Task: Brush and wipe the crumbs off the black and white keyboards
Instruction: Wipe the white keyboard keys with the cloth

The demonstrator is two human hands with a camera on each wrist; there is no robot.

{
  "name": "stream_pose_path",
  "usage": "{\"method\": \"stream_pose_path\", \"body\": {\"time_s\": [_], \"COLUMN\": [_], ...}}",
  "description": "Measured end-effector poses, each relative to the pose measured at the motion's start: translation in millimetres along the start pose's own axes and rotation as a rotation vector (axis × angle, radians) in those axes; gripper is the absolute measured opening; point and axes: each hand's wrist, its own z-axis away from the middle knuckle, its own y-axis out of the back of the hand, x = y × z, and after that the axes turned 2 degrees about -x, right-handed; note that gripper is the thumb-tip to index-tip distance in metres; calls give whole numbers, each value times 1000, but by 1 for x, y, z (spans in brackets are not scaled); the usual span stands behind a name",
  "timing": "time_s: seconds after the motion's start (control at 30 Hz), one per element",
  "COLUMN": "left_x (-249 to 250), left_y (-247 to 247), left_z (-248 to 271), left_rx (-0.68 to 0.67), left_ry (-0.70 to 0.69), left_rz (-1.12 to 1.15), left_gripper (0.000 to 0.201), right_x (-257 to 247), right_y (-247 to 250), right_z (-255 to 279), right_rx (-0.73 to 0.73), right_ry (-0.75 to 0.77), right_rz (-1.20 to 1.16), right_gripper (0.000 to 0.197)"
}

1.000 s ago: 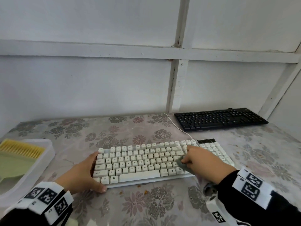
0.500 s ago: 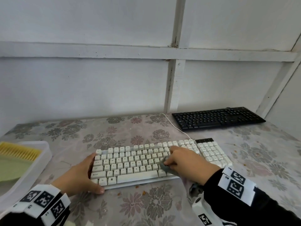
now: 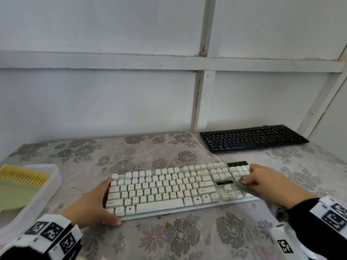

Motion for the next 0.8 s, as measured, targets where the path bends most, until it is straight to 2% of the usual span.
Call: {"method": "stream_pose_path", "body": {"time_s": [0.13,0.23,0.5,0.7,0.8], "left_x": [-2,-4,-3,-2,0], "left_y": [1,2,0,1,0], "left_z": [-1,-1,0,2,2], "left_rx": [-18,-31,-23,-39,-23], "left_ry": [-20,-34,-47,-45,-32], "left_rz": [20,47,65,82,67], "left_gripper": [133,142,133,150,137], "right_x": [5,4,20,32,39], "right_y": [-3,-10,-5,-7,-4], "right_z": [6,9,5,3,8], "right_rx": [10,-16,-61,-95,-81], "right_ry": [-16,-2,0,-78,-139], "right_rz": [-78,-116,-43,-31,-34], "right_gripper": [21,21,24,22,21]}}
